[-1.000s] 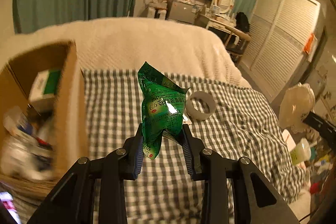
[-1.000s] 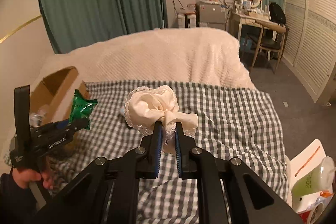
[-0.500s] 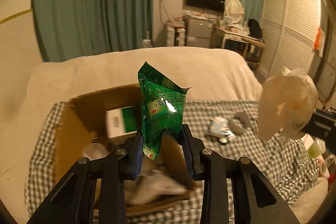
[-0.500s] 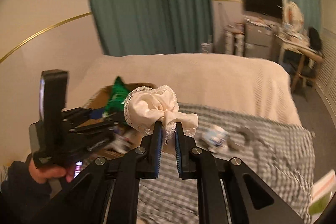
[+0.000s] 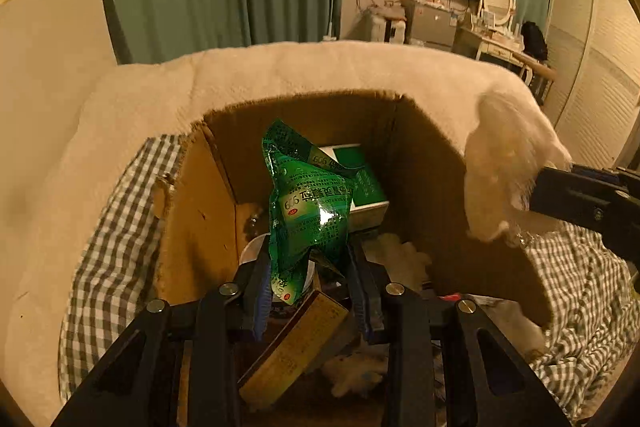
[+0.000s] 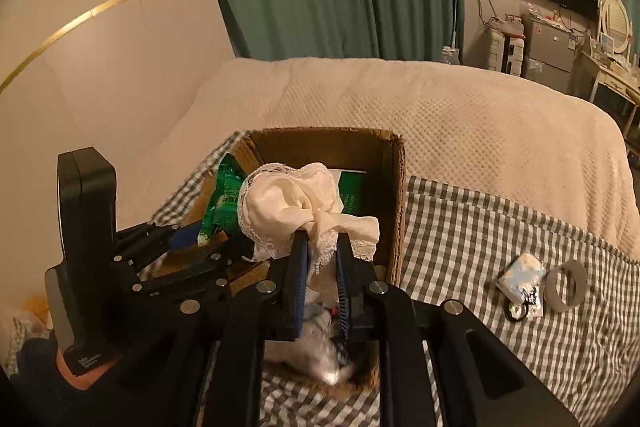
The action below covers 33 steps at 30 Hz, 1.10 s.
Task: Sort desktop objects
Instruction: 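Carry the green packet and white cloth into the cardboard box and release, then move both grippers back over the remaining items on the bed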
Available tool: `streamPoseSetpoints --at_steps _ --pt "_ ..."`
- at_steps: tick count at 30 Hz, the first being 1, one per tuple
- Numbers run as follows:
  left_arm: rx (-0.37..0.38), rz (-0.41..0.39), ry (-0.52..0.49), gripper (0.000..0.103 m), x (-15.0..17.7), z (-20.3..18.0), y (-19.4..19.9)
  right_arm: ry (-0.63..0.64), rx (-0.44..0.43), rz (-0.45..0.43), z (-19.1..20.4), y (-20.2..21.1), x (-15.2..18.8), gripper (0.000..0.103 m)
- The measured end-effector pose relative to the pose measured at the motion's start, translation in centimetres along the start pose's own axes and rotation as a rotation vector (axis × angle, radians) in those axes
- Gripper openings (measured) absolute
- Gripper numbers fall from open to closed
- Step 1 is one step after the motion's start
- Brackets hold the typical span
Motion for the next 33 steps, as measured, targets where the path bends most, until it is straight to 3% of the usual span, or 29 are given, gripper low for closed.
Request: streamPoseSetpoints --at_steps 2,4,6,13,22,27,33 --pt "-0.005 0.009 -0.014 0.051 0.3 -0.4 -0.5 -0.006 -0.003 0.009 -0.3 -0.8 0.5 0.041" --pt "-0.024 0.005 -0.050 0.064 0.1 -0.9 -0.5 -0.024 -0.025 0.019 -0.6 -1.1 0.8 0.054" --pt "-0.053 -0.009 -0.079 0.083 -0.2 -1.4 0.2 -0.025 -0.032 -0.001 -1.1 -0.7 0.7 0.054" --pt "-0.023 -0.066 -0.064 0.089 -3.1 -4.1 3.5 0.014 0.018 -0.084 -4.2 4.4 -0.1 0.054" --pt "0.074 -0.117 -0.123 0.101 -6.2 -15.6 8.1 -0.062 0.199 -0.182 -13.1 16.3 -2.2 0.056" --pt "0.116 -0.072 -0.127 0.101 -4.7 -22.2 6.6 -0.073 0.280 -0.225 -17.7 21.4 -1.6 0.060" --pt "0.151 -0.032 -0.143 0.101 -1.5 -27.6 3.4 -0.098 0.328 -0.228 -22.4 22.9 1.1 0.062"
Point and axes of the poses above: each gripper's, at about its wrist camera, not at the fingertips, and y roughly against the way its jaws point, z to its left, x to its underside, the point moved 8 cm from there along -y, roughly the way its jaws point, and after that the axes turned 15 degrees about -z, right-handed, at the moved point
